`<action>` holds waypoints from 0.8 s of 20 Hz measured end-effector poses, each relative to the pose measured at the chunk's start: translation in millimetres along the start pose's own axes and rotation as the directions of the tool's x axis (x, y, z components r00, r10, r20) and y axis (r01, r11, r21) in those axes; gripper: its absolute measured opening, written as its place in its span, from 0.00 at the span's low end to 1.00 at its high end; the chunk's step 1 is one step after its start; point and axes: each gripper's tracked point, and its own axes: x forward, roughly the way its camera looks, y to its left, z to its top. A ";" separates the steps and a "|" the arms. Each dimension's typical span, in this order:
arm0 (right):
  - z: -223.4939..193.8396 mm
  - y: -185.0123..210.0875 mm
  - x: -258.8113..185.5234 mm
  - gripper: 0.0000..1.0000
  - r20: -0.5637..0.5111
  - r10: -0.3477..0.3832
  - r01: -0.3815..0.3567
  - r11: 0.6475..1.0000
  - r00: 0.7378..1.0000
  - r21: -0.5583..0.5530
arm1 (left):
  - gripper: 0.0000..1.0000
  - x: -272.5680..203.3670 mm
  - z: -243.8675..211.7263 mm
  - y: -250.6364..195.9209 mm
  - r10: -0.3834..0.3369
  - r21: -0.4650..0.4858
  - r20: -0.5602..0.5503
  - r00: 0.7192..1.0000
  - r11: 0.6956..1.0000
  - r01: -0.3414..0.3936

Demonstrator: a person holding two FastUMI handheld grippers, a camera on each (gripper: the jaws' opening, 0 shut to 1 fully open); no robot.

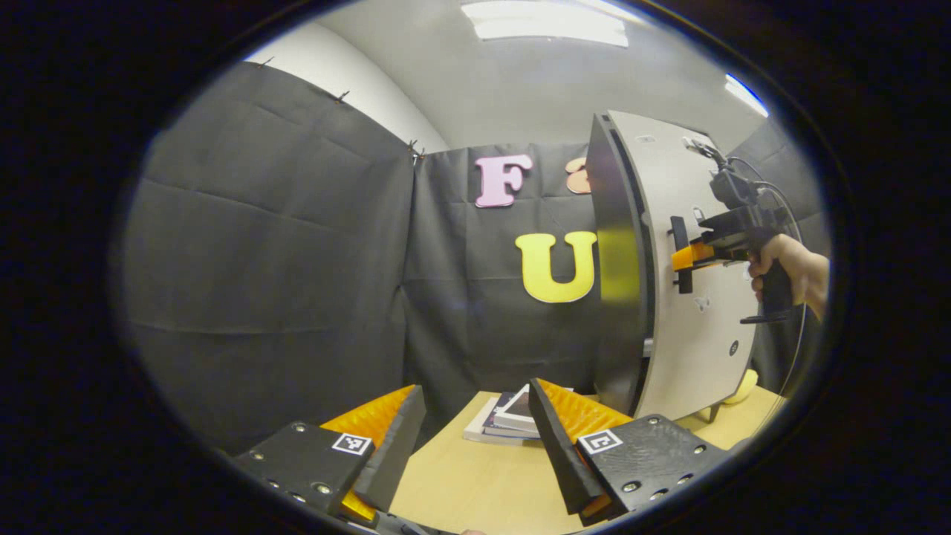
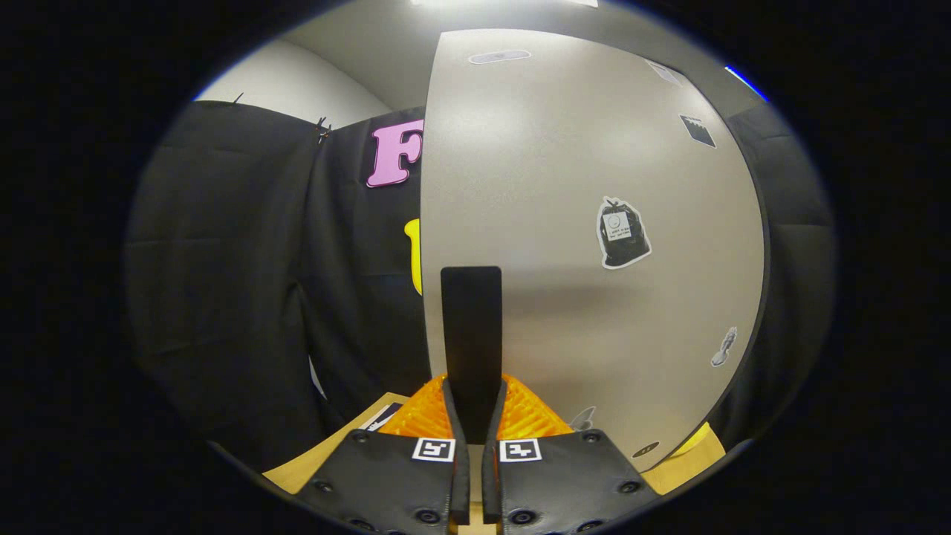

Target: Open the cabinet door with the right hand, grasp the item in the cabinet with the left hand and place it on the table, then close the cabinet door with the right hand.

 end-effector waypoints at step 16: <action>-9.2 -36.5 -122.7 0.06 -0.014 0.232 -0.231 0.972 0.973 0.048 | 0.85 7.7 30.0 -144.7 -0.170 0.006 0.032 0.985 0.985 0.170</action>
